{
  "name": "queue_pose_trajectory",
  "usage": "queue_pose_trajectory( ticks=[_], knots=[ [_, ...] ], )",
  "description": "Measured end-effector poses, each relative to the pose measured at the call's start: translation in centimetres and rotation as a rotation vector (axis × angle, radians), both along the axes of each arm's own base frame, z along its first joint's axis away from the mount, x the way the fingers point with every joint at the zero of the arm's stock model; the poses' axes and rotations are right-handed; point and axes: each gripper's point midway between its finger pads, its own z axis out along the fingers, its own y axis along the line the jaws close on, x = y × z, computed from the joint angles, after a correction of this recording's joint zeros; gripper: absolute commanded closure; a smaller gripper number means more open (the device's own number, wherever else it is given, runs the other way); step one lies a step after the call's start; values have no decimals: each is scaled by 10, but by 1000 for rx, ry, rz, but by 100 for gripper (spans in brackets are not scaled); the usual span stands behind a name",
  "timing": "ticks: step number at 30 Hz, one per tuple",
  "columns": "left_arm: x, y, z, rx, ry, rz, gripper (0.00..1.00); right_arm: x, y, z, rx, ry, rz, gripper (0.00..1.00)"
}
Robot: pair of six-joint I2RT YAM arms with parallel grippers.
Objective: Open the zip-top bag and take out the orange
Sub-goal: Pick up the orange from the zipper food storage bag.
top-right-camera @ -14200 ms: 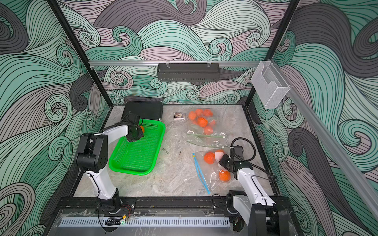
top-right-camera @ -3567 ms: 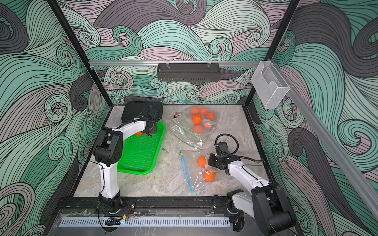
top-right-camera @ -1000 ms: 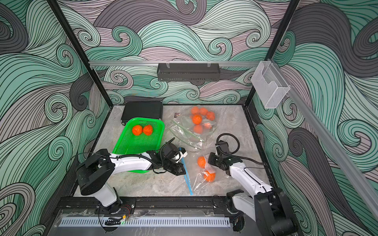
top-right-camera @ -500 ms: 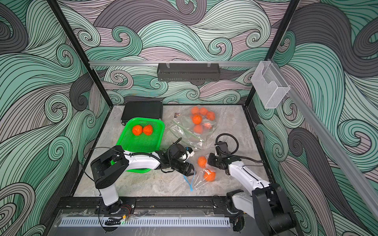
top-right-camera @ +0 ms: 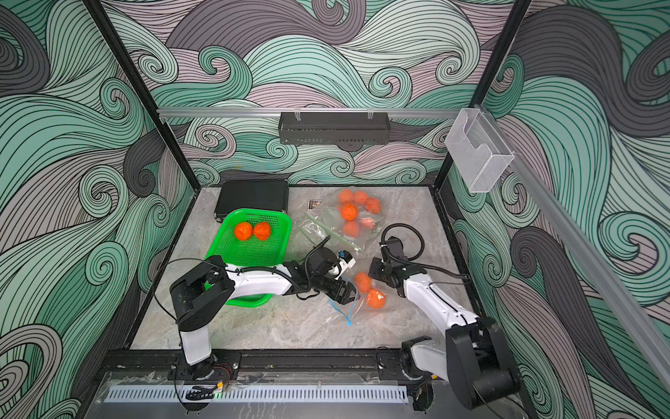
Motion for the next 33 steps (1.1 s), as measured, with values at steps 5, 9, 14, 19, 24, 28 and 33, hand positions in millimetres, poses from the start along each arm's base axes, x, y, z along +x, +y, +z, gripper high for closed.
queue_pose_trajectory(
  ticks=[5, 9, 14, 19, 24, 28, 33],
  knots=[
    [6, -6, -10, 23, -1, 3, 19, -8, 22, -28, 93, 87, 70, 91],
    [11, -11, -8, 24, -12, 3, 19, -19, 39, -32, 173, 104, 132, 91],
    [12, -14, -13, 30, -4, -1, 27, -22, 57, -28, 269, 102, 191, 90],
    [9, -13, -17, 34, 8, -10, 55, -24, 59, -30, 279, 105, 195, 89],
    [0, 0, -16, 48, 14, -15, 58, -24, 50, -33, 236, 92, 171, 89],
    [-14, 24, -2, 70, 15, -18, 56, -29, 37, -39, 183, 76, 130, 89],
    [-19, 36, 33, 36, -32, -13, 49, -28, 31, -42, 159, 72, 103, 89]
  ],
)
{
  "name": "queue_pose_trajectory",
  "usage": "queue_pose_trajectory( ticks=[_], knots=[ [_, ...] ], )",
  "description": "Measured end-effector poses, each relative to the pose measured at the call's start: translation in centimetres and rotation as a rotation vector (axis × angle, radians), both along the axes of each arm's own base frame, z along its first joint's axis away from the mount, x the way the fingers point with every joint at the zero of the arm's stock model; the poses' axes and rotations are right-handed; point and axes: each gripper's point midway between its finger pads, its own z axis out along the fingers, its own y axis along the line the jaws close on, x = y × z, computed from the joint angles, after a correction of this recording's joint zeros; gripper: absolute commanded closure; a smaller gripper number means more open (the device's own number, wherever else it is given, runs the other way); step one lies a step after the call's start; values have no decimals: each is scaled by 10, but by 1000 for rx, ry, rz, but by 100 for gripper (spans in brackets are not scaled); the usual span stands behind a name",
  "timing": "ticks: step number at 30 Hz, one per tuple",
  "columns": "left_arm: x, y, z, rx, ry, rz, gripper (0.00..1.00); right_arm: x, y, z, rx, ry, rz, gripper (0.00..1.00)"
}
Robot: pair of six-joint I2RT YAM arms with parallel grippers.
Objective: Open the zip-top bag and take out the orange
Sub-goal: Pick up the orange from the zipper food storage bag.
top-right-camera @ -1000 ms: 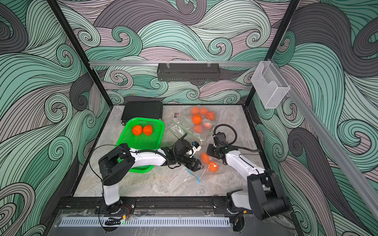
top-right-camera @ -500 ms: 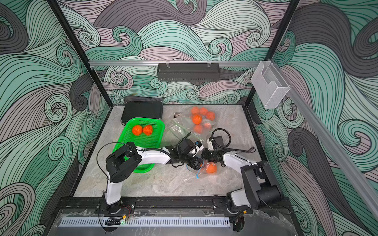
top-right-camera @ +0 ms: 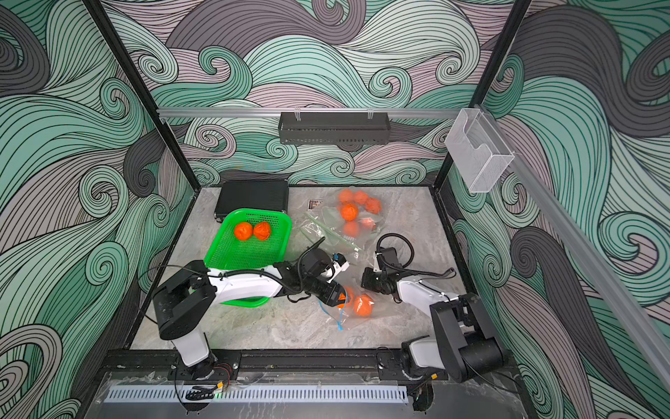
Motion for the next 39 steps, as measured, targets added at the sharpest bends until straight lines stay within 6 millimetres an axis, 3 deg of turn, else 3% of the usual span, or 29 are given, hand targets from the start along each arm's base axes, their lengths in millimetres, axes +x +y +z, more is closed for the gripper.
queue_pose_trajectory(
  ticks=[3, 8, 14, 20, 23, 27, 33, 39],
  knots=[
    [1, 1, 6, -6, -15, -1, 45, 3, 1, -1, 5, -3, -4, 88],
    [-3, 4, -13, 32, 19, -6, 28, 3, 1, 0, 7, -12, -5, 88],
    [-9, 8, -41, 94, 71, -18, 24, 2, 0, 0, 6, -17, -8, 88],
    [-10, 14, -46, 128, 63, -22, 20, 2, 0, 0, 7, -17, -9, 87],
    [-11, 13, -45, 145, 36, -31, 10, 2, 0, 0, 7, -17, -9, 87],
    [-19, 11, -37, 159, -29, -54, 7, 2, 0, 0, 7, -17, -9, 87],
    [-27, 3, -18, 135, -120, -88, 7, 2, 0, 0, 7, -16, -9, 86],
    [-32, 1, -27, 162, -144, -115, 7, 2, 0, 0, 7, -16, -9, 86]
  ],
)
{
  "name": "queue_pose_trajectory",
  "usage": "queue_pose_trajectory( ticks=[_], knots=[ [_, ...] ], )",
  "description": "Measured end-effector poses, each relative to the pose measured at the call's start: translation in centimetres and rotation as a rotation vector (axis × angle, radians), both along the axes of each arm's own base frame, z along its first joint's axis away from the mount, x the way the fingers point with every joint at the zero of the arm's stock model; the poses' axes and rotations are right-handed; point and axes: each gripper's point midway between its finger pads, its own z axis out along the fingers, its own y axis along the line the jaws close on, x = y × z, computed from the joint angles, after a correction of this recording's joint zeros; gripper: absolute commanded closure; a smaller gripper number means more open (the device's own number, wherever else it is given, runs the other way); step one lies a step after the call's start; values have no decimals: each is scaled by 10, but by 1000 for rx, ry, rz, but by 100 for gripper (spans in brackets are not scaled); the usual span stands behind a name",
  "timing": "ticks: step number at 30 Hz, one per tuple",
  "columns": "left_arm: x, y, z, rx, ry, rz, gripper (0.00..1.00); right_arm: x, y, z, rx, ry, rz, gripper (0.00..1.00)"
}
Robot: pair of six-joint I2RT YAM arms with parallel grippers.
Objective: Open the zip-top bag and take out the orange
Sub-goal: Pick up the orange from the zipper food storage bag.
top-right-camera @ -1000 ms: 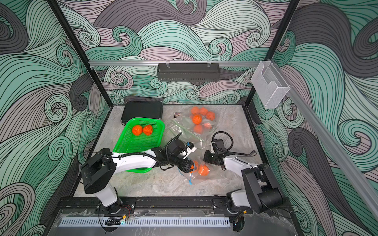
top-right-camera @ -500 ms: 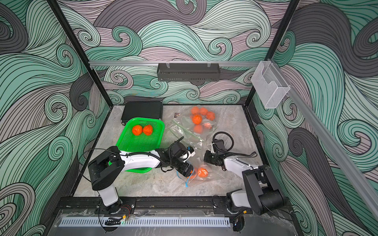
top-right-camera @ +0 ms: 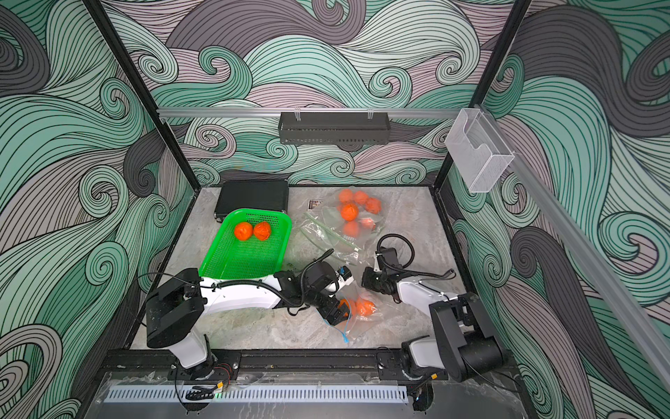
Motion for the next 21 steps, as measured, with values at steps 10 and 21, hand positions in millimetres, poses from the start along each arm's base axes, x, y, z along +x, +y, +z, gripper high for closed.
queue_pose_trajectory(
  ticks=[10, 21],
  knots=[
    [-15, -20, -22, 52, -34, -58, 20, 0, 0, 0, 0, 0, 0, 86],
    [-13, -11, -22, 105, -79, -51, 35, 0, 0, 0, 0, 0, -1, 85]
  ],
)
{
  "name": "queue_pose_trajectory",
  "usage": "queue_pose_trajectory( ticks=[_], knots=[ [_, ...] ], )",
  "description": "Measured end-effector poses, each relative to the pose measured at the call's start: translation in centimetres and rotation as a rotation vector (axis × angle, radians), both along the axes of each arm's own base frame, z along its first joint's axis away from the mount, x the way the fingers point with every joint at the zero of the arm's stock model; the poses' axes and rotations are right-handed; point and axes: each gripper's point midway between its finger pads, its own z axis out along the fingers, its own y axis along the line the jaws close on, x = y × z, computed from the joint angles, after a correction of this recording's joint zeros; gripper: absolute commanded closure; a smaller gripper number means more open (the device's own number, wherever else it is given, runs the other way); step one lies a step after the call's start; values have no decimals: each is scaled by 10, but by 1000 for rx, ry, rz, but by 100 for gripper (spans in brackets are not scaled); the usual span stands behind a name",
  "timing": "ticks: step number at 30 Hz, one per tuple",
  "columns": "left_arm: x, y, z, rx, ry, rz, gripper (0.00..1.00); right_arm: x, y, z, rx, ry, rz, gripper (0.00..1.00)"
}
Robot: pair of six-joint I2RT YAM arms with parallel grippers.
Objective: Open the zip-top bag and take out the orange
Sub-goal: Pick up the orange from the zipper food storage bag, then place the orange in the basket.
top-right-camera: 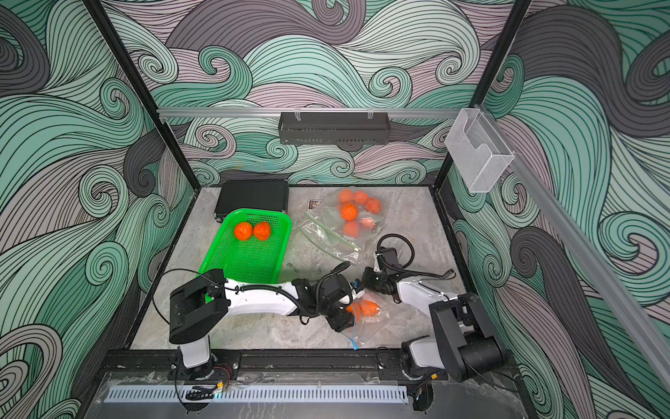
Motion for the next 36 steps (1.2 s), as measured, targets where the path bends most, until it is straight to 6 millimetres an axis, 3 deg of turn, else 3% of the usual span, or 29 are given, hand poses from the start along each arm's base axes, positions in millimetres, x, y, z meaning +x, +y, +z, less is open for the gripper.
queue_pose_trajectory(
  ticks=[4, 9, 14, 19, 23, 28, 30, 36],
  knots=[
    [-3, 26, 16, 13, -29, 18, 36, 0, 0, 0, -1, 0, 0, 85],
    [-5, 51, 50, -46, -65, 49, 37, 0, 0, 0, -2, -1, -1, 85],
    [6, 70, 78, -110, -85, 121, 46, 0, 0, 0, -2, -1, -1, 85],
    [47, 101, 105, -121, -123, 300, 45, 1, 0, 0, -1, -3, -1, 85],
    [97, 145, 131, -129, -188, 528, 45, 2, 3, 2, 8, -15, 5, 85],
    [145, 200, 150, -150, -221, 779, 45, 2, 2, 2, 6, -13, 3, 85],
    [154, 209, 150, -154, -218, 815, 45, 2, 2, 2, 6, -13, 3, 85],
    [157, 209, 134, -122, -170, 820, 46, 2, 2, 1, 6, -12, 3, 85]
  ],
)
